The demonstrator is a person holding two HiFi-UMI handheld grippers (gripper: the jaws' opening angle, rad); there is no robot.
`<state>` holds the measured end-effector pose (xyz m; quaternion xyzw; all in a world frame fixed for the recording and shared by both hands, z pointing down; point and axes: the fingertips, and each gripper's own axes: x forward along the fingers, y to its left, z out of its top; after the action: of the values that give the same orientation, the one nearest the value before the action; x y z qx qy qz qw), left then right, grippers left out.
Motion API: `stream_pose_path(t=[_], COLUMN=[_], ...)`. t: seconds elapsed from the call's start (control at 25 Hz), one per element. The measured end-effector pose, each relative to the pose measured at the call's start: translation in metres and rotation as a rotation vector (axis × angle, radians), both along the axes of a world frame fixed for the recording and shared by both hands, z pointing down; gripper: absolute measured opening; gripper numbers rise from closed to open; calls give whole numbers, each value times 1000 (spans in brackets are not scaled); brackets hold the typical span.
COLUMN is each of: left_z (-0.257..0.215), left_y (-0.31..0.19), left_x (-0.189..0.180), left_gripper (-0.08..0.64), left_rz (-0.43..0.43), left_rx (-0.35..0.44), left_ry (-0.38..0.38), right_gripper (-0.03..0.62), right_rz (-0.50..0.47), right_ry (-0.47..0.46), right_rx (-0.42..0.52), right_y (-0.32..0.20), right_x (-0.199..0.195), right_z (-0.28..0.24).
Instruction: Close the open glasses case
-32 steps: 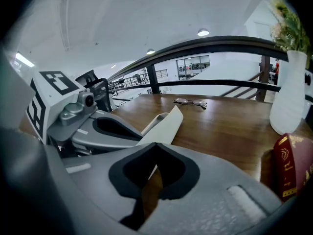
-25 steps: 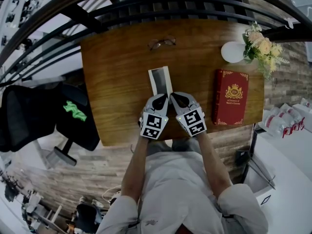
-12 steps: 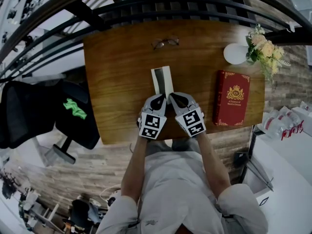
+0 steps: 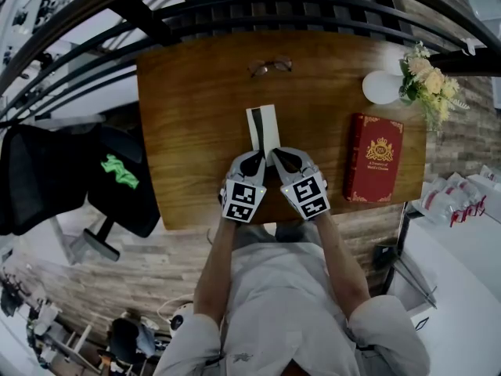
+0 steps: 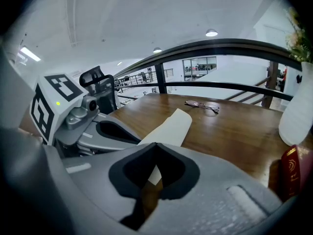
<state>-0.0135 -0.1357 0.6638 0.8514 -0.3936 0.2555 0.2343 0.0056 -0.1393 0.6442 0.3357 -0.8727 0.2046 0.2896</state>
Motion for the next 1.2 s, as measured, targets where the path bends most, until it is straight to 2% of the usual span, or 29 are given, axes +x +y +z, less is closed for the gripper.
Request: stream_pose_path(t=[1.2], left_z=[10], left_y=[8], left_x=[-20], left_gripper=[20], left_rz=[-39], left_rx=[-30], left_ry=[-11], right_gripper=[3], right_rz=[-36], right_ry=[30], right_rx=[-7], right_y=[3], right_x=[-15], right_z=[5])
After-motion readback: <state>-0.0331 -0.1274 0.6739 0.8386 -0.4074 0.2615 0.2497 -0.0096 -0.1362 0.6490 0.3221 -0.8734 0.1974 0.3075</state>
